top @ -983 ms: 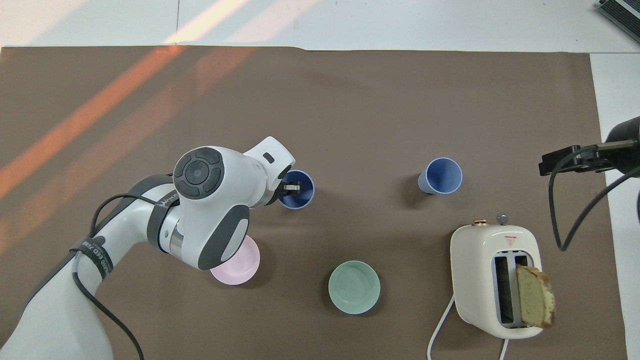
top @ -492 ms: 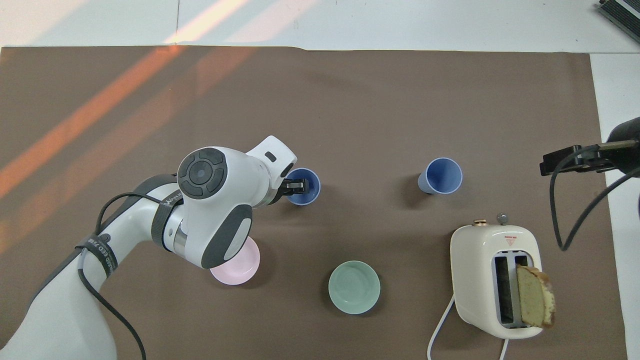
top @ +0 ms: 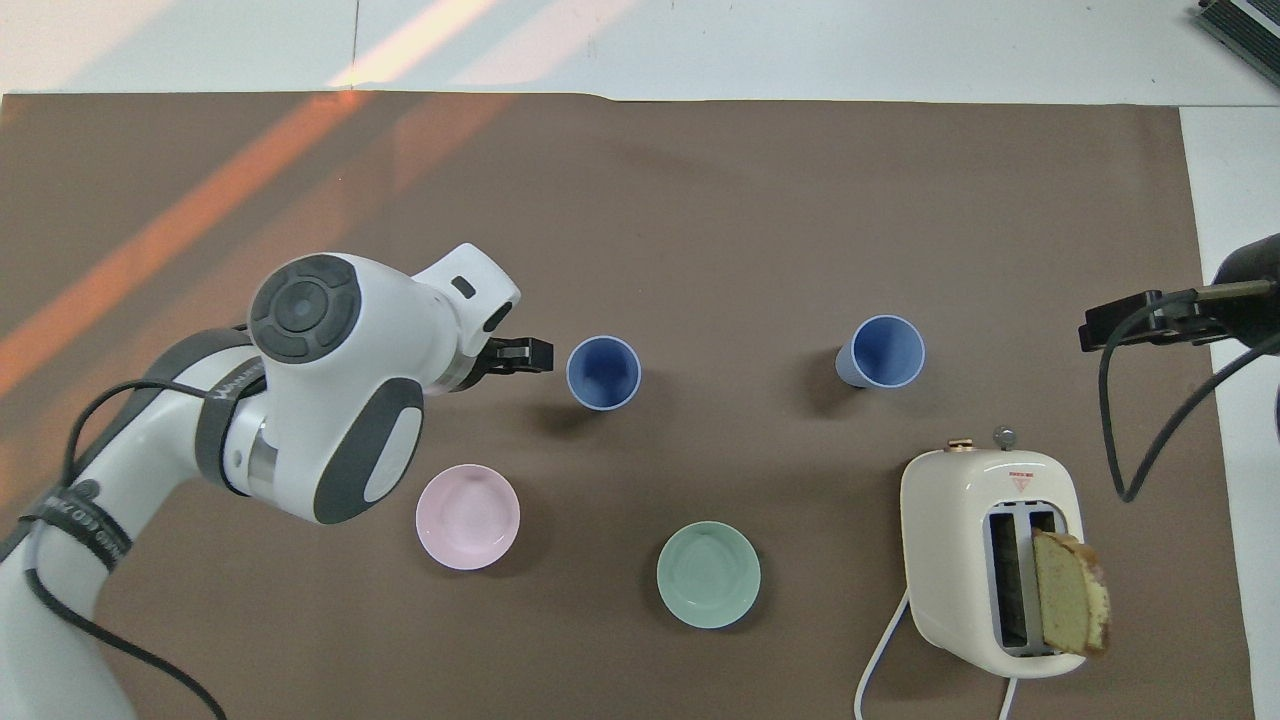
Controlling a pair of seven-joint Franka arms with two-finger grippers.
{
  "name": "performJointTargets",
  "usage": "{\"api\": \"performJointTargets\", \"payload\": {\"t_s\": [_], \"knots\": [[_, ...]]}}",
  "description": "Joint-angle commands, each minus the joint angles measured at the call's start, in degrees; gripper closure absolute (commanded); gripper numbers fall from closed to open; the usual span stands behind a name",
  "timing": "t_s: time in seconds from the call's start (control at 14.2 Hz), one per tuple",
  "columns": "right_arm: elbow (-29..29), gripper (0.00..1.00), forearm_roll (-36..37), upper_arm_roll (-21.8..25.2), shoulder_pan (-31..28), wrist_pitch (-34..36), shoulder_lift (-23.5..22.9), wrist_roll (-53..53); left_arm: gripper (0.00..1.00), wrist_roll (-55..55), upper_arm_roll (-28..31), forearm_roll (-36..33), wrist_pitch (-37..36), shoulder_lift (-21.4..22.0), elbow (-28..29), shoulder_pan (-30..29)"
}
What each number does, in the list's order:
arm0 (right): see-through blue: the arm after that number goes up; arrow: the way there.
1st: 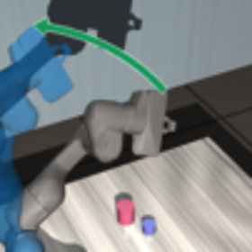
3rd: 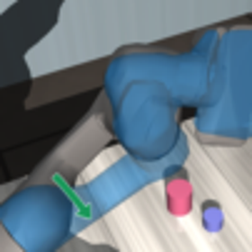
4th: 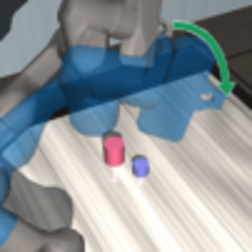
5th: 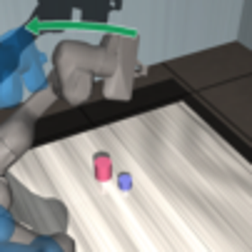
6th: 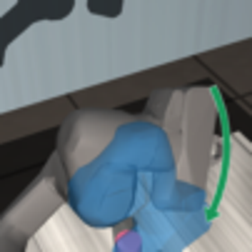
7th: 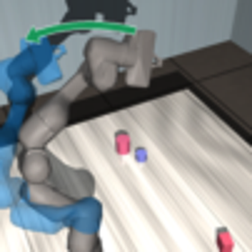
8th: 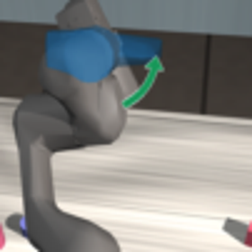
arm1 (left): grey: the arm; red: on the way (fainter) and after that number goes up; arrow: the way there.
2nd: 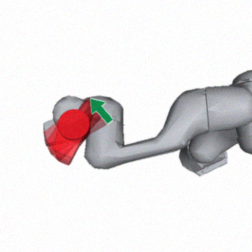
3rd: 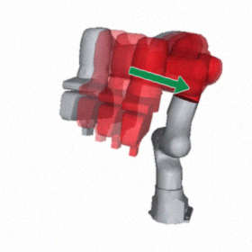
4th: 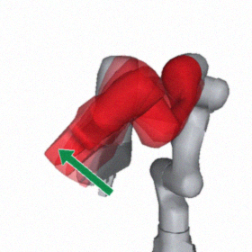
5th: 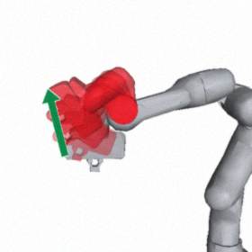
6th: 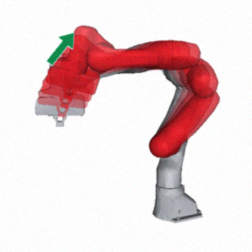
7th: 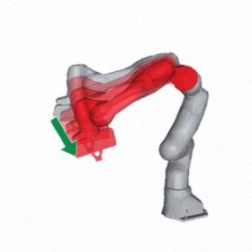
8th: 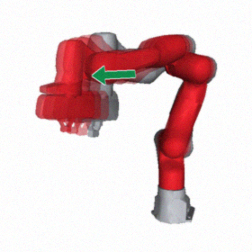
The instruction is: Stack blue cups with both arms
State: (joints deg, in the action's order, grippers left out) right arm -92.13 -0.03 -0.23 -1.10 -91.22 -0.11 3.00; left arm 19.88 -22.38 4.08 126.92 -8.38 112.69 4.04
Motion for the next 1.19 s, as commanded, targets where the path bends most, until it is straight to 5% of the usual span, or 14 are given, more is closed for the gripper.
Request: {"api": "performJointTargets", "payload": {"t_s": [0.0, 0.28, 0.49, 0.77, 1.12], "knots": [[-1.6, 0.0, -0.2, -0.3, 0.0, -2.2, 0.9, 1.4, 0.0, -7.0, 6.3, -0.8, -5.3, 5.6, 0.7, 0.6], [-6.1, 0.0, -0.4, -0.7, 2.0, -10.7, -0.6, 1.1, 0.0, -19.0, 16.2, -0.8, -11.7, 9.3, -1.1, 1.0], [-7.4, 0.0, -1.0, -0.7, 3.8, -13.5, -4.1, 0.9, 0.0, -27.4, 21.8, -0.8, -20.5, 8.6, -8.3, 1.2], [-14.0, 0.0, -1.0, -0.7, 5.6, -23.8, -7.2, 0.0, 0.0, -29.0, 26.9, -0.8, -27.3, 8.2, -16.3, 1.8], [-15.5, 0.0, -1.0, -0.7, 5.6, -28.3, -11.3, -0.3, 0.0, -30.9, 31.1, -2.1, -35.9, 6.2, -25.6, 3.3]]}}
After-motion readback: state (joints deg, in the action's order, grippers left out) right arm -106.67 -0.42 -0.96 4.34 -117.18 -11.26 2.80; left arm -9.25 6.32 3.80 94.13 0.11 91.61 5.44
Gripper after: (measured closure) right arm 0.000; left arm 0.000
